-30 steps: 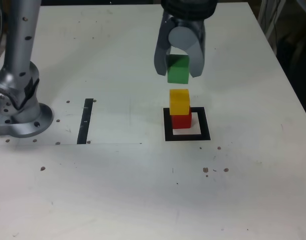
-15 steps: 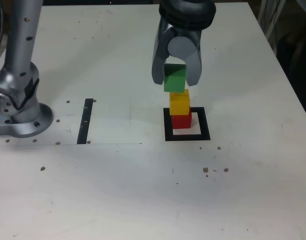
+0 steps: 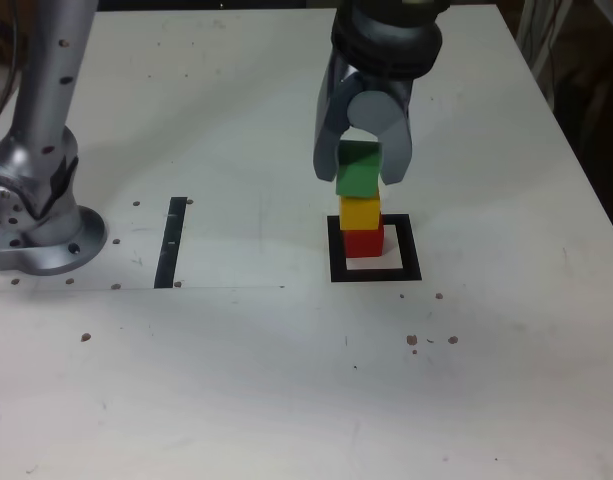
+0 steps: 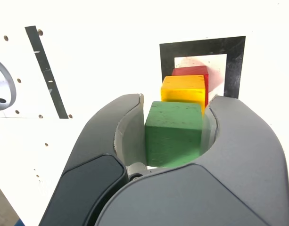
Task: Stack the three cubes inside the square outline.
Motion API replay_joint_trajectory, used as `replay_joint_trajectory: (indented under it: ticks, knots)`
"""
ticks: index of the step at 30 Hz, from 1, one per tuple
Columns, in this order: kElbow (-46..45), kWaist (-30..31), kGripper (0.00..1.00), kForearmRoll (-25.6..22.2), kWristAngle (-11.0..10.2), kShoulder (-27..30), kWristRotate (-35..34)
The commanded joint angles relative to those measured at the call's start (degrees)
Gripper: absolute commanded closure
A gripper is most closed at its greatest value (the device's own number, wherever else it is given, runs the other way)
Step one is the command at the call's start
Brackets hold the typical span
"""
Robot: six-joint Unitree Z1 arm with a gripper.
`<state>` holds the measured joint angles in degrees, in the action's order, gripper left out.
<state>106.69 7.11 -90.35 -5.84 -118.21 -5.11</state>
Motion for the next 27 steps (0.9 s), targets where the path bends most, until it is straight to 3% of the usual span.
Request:
replay_joint_trajectory:
  ticks: [1, 10, 18, 23, 27]
  knots:
    - [0.0, -0.2, 0.71, -0.3, -0.1, -0.5, -0.1]
    - [-1.0, -0.4, 0.46, -0.4, 0.0, -1.2, 0.0]
    - [-1.2, -0.5, 0.10, -0.3, 0.5, -1.0, -0.1]
    - [-1.0, -0.5, 0.01, -0.4, 0.0, 0.2, -0.2]
    - [-1.4, -0.5, 0.01, -1.3, -0.6, 3.6, -0.2]
